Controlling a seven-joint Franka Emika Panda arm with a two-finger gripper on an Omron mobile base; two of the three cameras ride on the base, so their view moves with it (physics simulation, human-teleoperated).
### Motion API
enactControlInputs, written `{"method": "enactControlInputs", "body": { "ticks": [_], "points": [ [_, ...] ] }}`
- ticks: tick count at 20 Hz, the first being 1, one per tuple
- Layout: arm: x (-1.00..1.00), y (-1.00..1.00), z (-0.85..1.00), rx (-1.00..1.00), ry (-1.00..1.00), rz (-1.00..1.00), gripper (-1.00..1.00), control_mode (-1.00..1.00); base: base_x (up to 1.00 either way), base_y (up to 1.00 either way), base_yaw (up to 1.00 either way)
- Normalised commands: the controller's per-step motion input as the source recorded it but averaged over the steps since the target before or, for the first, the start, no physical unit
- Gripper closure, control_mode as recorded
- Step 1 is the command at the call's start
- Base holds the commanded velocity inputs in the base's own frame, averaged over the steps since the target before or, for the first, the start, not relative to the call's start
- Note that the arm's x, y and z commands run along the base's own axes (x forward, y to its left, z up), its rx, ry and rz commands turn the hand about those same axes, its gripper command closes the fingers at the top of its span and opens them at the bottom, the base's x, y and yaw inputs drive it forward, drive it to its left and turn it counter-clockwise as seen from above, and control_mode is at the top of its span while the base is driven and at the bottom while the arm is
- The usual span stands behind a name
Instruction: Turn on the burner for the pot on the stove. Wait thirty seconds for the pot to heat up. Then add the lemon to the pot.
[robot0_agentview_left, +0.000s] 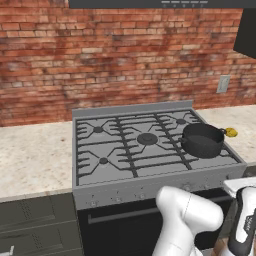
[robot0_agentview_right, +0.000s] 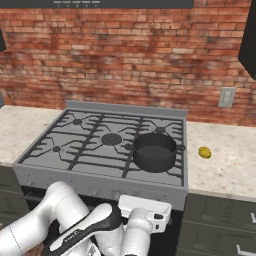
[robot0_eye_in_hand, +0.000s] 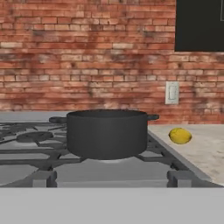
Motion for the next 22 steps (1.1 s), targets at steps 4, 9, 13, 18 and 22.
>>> {"method": "enactControlInputs", "body": {
  "ticks": [4, 9, 13, 18, 22],
  "points": [
    [0.00, 0.00, -0.08, 0.00, -0.25, 0.00, -1.00, -1.00, 0.00, 0.00, 0.00],
    [0.00, -0.02, -0.07, 0.00, 0.00, 0.00, -1.00, -1.00, 0.00, 0.00, 0.00],
    [0.00, -0.24, -0.42, 0.00, 0.00, 0.00, -1.00, -1.00, 0.00, 0.00, 0.00],
    [0.00, -0.31, -0.34, 0.00, 0.00, 0.00, -1.00, -1.00, 0.00, 0.00, 0.00],
    [0.00, -0.28, -0.27, 0.00, -0.02, 0.00, -1.00, -1.00, 0.00, 0.00, 0.00]
  ]
}}
